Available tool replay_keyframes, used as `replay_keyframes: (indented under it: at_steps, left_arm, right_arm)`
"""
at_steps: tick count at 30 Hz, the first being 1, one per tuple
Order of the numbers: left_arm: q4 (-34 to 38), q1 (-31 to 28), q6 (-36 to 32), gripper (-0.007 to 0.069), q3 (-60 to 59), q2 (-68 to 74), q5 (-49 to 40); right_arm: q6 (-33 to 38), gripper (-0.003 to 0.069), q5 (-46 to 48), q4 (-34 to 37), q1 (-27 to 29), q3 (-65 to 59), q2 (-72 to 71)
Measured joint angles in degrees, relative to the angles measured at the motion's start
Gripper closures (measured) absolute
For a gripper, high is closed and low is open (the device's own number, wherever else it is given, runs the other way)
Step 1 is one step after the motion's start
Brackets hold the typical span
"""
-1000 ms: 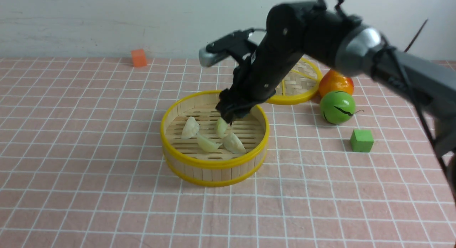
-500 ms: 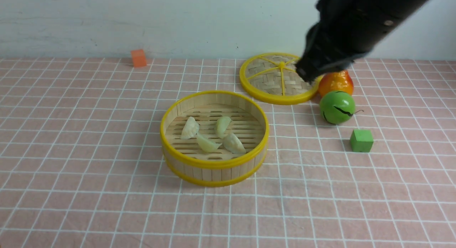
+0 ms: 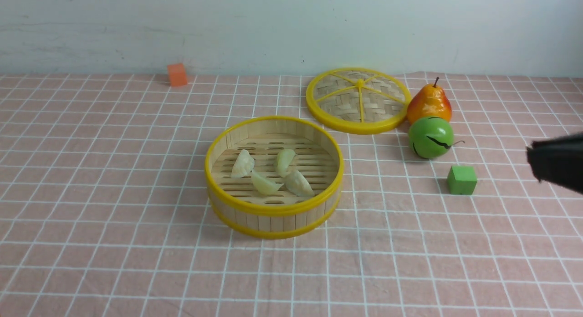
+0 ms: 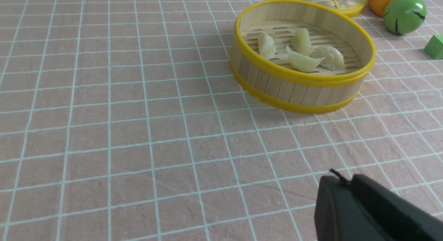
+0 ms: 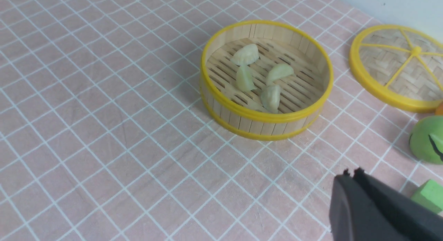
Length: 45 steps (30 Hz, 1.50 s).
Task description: Put the dumplings into the steamer on the table with the pink tablecloth.
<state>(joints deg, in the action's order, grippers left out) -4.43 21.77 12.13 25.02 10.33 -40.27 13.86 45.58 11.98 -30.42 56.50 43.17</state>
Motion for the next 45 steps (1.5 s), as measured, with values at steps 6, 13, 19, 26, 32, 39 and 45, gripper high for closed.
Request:
replay_keyframes:
  at_steps: [6,13,19,26,32,39,45]
  left_arm:
    - [0.0,0.0,0.0,0.0572,0.0,0.0,0.0]
    - [0.0,0.0,0.0,0.0567,0.0,0.0,0.0]
    - [0.0,0.0,0.0,0.056,0.0,0.0,-0.01]
    - [0.0,0.0,0.0,0.055,0.0,0.0,-0.01]
    - [0.0,0.0,0.0,0.0551,0.0,0.0,-0.01]
    - [0.0,0.0,0.0,0.0545,0.0,0.0,-0.07]
    - [0.0,0.0,0.0,0.0538,0.0,0.0,-0.07]
  right_arm:
    - [0.0,0.0658,2.26,2.73,0.0,-6.42,-9.98]
    - [-1.77,0.0676,4.62,1.74,0.0,-9.92,-18.9]
    - [-10.04,0.068,-9.14,-3.32,0.22,-22.98,-23.44]
    - [-13.86,0.068,-31.65,-5.03,12.03,-44.46,-35.0]
    - [-16.72,0.068,-31.75,-6.19,26.37,-52.48,-40.89]
    - [-16.9,0.068,-26.88,-9.08,34.6,-57.91,-43.73]
    - [-16.9,0.068,-23.91,-9.54,34.26,-57.46,-43.73]
